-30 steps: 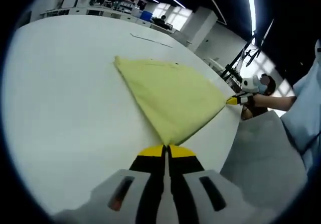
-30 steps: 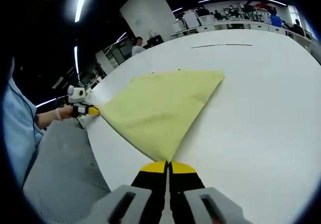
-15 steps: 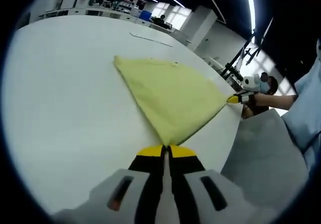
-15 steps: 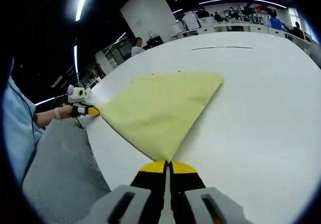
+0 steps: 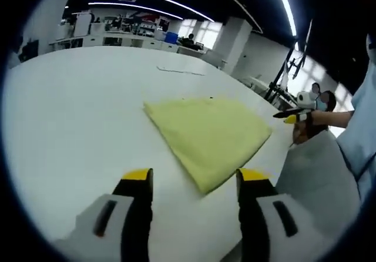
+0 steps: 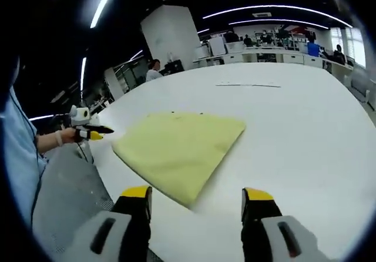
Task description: Fold the garment on the visible template until the final outline fits inside the template.
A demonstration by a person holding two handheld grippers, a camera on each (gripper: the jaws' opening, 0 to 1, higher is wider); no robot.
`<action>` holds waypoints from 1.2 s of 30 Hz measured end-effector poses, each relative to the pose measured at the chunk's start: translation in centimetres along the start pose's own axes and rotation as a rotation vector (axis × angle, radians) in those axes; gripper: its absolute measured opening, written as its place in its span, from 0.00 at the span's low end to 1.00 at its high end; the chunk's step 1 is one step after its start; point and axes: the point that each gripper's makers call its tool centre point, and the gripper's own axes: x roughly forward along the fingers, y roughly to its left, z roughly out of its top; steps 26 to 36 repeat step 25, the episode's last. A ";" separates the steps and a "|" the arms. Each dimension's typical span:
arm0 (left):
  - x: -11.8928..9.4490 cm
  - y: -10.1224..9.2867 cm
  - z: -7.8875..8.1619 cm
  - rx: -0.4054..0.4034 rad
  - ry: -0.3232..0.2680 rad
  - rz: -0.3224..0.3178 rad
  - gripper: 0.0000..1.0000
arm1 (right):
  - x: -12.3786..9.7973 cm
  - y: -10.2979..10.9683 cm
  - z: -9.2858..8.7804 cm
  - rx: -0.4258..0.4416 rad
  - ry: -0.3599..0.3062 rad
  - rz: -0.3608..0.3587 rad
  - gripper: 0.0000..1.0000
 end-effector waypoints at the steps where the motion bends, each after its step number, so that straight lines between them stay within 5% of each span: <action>1: 0.0 0.0 0.1 0.009 -0.005 0.004 0.70 | 0.0 0.1 0.0 0.001 -0.003 -0.002 0.74; 5: 0.1 -0.1 0.0 0.042 0.006 0.029 0.98 | -0.1 0.4 0.1 -0.001 -0.028 -0.021 0.97; 36: -0.7 -1.1 -1.2 0.058 0.029 0.036 0.99 | 0.4 1.9 -0.3 -0.025 0.009 -0.006 1.00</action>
